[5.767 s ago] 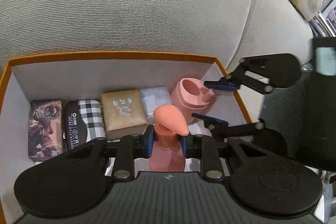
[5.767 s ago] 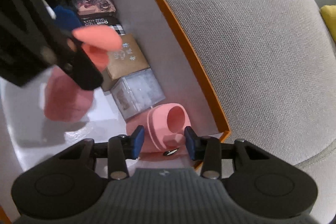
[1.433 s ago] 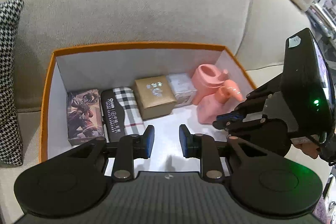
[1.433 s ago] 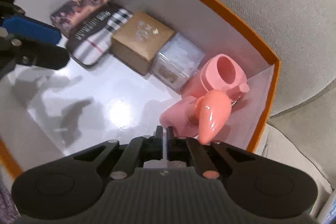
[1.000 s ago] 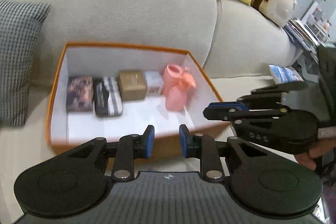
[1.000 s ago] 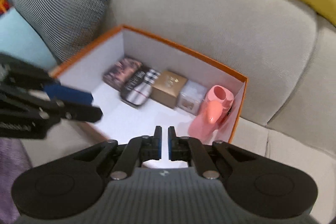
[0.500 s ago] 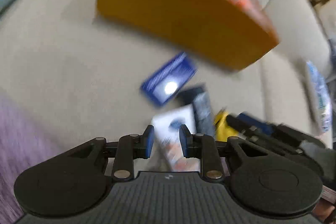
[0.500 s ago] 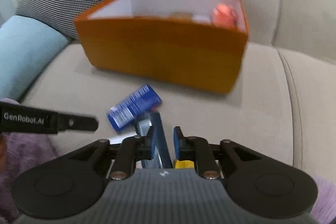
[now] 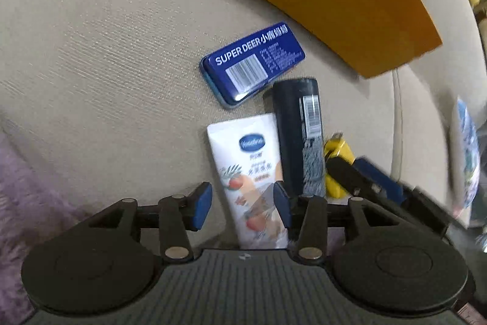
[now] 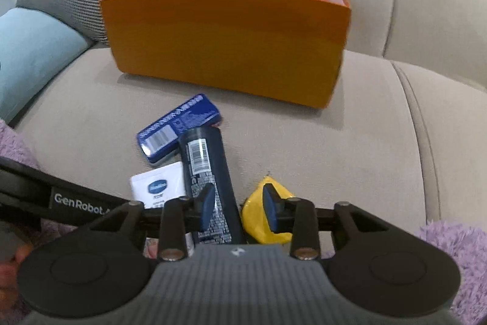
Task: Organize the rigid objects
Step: 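Grasp the white Vaseline tube with the left tool while the right grasps the black deodorant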
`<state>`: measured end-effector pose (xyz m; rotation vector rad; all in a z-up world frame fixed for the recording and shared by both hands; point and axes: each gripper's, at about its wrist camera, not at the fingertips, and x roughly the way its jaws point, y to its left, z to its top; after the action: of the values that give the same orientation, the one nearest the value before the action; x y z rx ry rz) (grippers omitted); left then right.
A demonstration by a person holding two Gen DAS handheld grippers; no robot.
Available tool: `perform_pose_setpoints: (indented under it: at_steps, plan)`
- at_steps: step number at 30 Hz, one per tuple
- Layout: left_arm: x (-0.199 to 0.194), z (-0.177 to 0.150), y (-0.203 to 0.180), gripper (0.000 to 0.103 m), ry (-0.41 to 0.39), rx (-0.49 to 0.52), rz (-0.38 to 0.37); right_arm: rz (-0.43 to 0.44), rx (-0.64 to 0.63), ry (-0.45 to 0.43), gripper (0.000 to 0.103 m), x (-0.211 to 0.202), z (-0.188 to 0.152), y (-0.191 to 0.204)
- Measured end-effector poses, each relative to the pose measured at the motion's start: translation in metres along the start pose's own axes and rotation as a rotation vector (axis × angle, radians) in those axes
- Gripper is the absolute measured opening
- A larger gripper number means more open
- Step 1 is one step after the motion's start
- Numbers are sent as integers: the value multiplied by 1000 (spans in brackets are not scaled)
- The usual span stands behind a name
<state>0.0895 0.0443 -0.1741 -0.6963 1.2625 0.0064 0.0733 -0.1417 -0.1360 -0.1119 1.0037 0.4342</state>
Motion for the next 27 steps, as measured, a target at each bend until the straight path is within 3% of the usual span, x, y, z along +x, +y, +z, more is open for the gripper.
perform_pose_setpoints:
  at_steps: [3, 7, 9, 14, 22, 27]
  plan:
    - [6, 2, 3, 55, -5, -22, -16, 5, 33, 16, 36, 4, 1, -5]
    - [6, 1, 2, 49, -14, -12, -27, 2, 37, 24, 36, 4, 0, -4]
    - [3, 1, 2, 35, -35, -16, -32, 2, 34, 24, 36, 5, 1, -3]
    - [-11, 3, 6, 22, -68, 7, -42, 5, 16, 7, 36, 2, 0, 0]
    - [-36, 8, 5, 19, -132, 107, 8, 45, -22, 11, 36, 2, 2, 12]
    - [-32, 17, 21, 20, -124, 41, -26, 88, 18, 39, 36, 8, 7, 13]
